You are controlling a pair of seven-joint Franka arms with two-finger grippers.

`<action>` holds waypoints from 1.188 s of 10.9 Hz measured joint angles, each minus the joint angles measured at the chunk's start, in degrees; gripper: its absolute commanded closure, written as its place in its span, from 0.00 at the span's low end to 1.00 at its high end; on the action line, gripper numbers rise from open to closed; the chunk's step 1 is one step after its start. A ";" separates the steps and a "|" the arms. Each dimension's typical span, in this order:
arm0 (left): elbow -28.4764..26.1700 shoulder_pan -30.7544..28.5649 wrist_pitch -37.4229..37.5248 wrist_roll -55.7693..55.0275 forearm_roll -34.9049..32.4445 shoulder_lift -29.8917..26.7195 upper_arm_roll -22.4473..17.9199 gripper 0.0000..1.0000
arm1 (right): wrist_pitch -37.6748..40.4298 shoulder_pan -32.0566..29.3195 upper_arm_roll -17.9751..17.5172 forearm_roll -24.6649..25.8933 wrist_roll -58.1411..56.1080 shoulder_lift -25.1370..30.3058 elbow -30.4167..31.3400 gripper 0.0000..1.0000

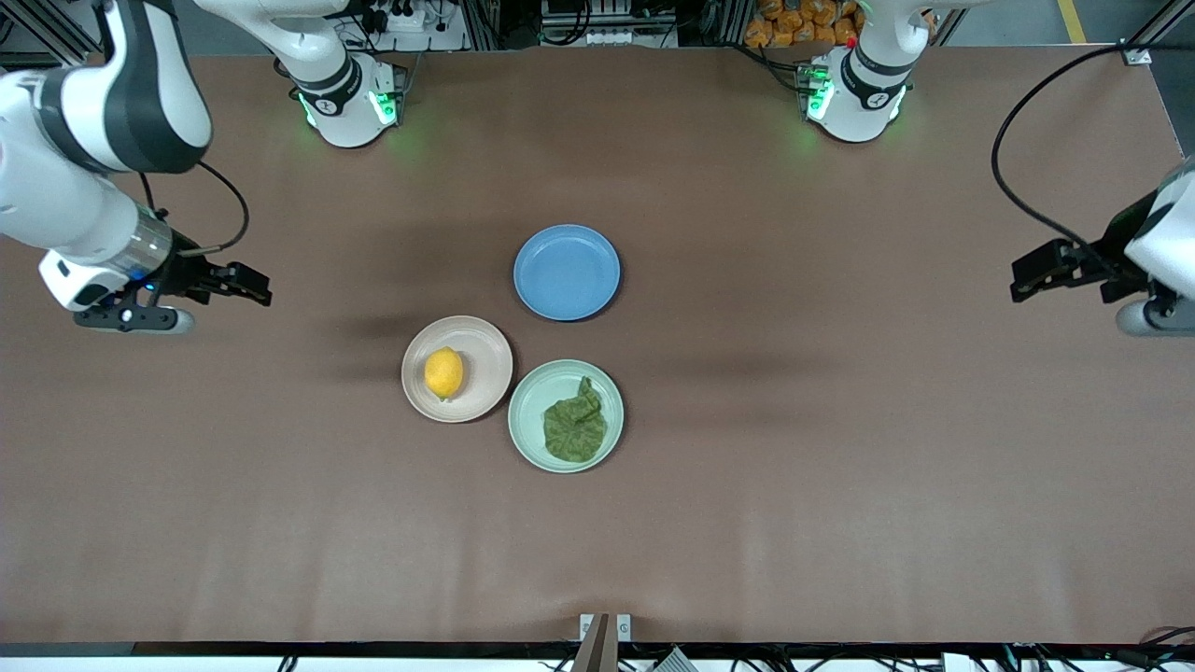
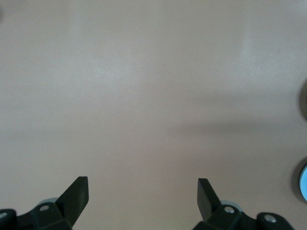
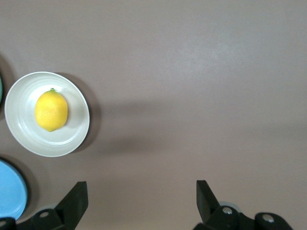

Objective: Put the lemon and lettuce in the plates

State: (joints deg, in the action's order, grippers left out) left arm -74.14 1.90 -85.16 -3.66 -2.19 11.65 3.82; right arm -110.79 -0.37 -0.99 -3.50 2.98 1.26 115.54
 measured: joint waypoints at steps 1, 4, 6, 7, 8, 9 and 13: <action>-0.03 0.00 0.40 0.02 0.00 -0.73 0.05 0.00 | 2.58 0.00 0.09 0.00 0.00 0.21 -2.18 0.00; -0.15 0.01 2.30 0.03 0.38 -2.61 0.39 0.00 | 9.77 0.01 0.10 0.10 -0.05 0.63 -8.36 0.00; -0.75 0.01 2.80 0.03 0.55 -3.60 0.42 0.00 | 13.78 0.01 0.10 0.75 -0.05 0.78 -12.06 0.00; -1.36 0.01 2.80 0.03 0.96 -3.89 0.42 0.00 | 15.29 0.01 0.10 1.02 -0.05 0.86 -13.53 0.00; -1.71 0.01 2.80 0.03 1.31 -4.01 0.42 0.00 | 16.69 0.01 0.10 1.17 -0.05 0.96 -15.06 0.00; -1.85 0.01 2.80 0.03 1.57 -4.03 0.42 0.00 | 18.32 0.01 0.10 1.25 -0.07 1.10 -17.19 0.00; -2.91 0.01 2.80 0.03 3.23 -4.19 0.43 0.00 | 21.51 0.01 0.10 1.41 -0.07 1.30 -21.45 0.00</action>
State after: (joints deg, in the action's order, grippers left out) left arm -77.05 1.91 -82.36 -3.63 1.04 7.46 4.25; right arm -89.29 -0.37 -0.88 -2.09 2.91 2.56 94.09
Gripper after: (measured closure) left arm 0.000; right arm 0.000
